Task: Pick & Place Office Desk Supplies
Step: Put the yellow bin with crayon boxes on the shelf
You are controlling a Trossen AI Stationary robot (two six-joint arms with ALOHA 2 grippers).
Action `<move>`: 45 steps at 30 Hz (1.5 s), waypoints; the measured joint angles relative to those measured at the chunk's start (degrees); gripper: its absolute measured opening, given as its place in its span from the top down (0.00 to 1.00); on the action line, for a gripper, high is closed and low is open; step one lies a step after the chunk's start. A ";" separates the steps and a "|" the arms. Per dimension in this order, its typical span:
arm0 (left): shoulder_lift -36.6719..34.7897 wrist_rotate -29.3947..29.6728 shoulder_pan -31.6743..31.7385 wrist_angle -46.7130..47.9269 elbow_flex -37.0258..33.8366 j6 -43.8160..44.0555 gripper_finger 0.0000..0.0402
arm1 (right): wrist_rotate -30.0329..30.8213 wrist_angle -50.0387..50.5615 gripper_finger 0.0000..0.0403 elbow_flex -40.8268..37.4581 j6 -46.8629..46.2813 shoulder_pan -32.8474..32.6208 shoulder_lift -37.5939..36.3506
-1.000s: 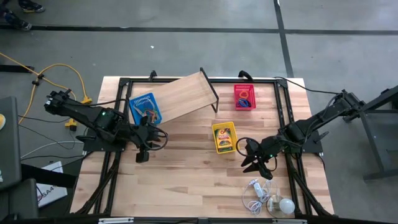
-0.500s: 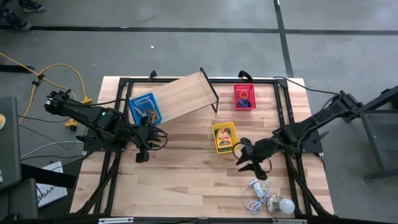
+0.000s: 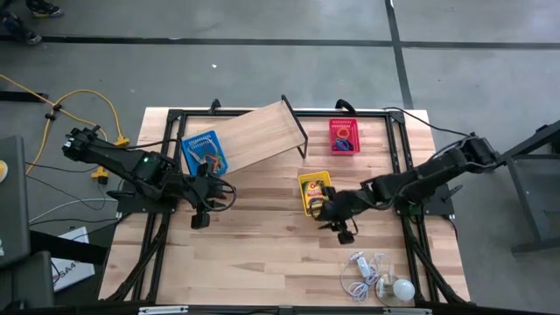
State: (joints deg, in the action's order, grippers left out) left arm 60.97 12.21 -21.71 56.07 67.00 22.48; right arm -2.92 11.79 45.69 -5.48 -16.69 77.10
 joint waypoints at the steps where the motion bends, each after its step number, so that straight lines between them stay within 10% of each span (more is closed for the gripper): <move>1: 0.00 0.00 -0.01 0.00 0.00 0.00 0.77 | 0.01 0.15 0.70 0.00 0.61 1.07 0.00; 45: -0.02 0.00 0.00 -0.02 0.00 -0.02 0.77 | 4.95 4.69 0.72 0.12 0.57 5.42 14.40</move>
State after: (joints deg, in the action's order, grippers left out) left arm 60.95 12.21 -21.71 56.05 67.00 22.46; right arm 2.03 16.48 45.81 -4.91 -11.27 91.50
